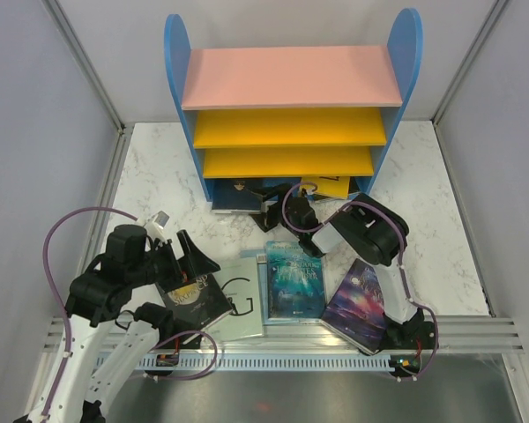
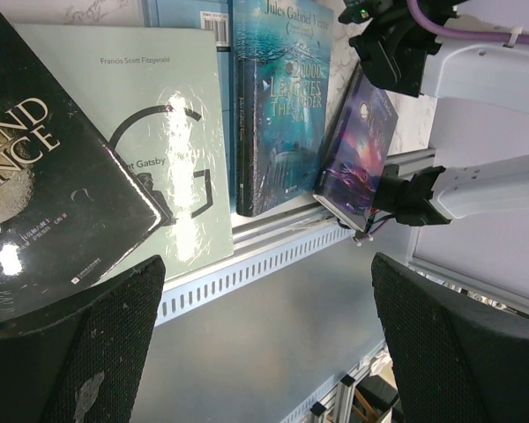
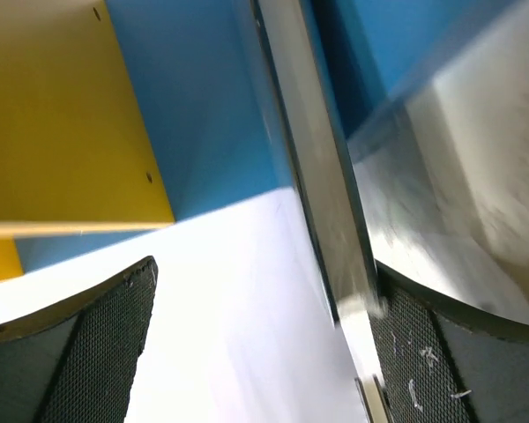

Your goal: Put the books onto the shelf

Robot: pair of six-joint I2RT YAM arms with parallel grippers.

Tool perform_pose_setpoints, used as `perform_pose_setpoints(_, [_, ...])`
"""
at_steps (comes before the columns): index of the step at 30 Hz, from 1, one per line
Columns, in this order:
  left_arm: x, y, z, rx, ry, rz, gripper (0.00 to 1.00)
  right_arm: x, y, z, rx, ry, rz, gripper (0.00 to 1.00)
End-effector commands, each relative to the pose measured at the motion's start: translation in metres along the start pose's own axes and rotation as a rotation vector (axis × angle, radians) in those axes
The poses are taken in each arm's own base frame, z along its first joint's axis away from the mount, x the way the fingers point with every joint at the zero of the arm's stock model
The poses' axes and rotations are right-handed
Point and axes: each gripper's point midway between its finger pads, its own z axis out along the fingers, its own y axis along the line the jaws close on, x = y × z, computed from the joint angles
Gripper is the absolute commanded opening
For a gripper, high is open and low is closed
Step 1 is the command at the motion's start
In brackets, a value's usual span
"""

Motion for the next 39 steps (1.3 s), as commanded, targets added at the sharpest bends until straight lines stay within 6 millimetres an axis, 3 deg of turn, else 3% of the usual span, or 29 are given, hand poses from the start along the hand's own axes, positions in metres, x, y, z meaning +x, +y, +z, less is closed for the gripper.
perform_pose_setpoints(1, [-0.001,0.000,0.004,0.007,0.006,0.015,1.00,0.003,-0.001,-0.022,0.002,0.025,0.042,0.98])
perform_pose_setpoints(10, [-0.006,-0.001,0.015,0.018,0.011,0.007,1.00,0.031,-0.021,-0.052,0.098,0.134,-0.020,0.98])
perform_pose_setpoints(11, [-0.007,-0.001,0.015,0.020,0.011,0.008,1.00,0.035,-0.023,-0.053,0.103,0.144,-0.020,0.95])
perform_pose_setpoints(13, [-0.007,0.000,0.015,0.020,0.009,0.006,1.00,0.038,-0.031,-0.056,0.121,0.151,-0.021,0.83])
perform_pose_setpoints(16, [-0.005,0.000,0.015,0.023,0.006,-0.002,1.00,0.037,-0.038,-0.053,0.132,0.143,-0.017,0.41])
perform_pose_setpoints(20, [-0.001,0.002,0.011,0.018,0.005,-0.006,1.00,0.034,-0.046,-0.040,0.144,0.129,-0.002,0.16])
perform_pose_setpoints(23, [0.003,0.005,0.007,0.006,0.004,-0.008,1.00,0.036,-0.040,-0.024,0.125,0.129,0.010,0.12])
perform_pose_setpoints(30, [0.007,0.011,-0.005,-0.025,-0.014,0.004,1.00,0.034,-0.050,0.003,0.197,0.104,-0.016,0.08])
perform_pose_setpoints(39, [0.012,0.017,-0.006,-0.047,-0.002,0.006,1.00,0.030,-0.058,0.025,0.213,0.070,0.017,0.06])
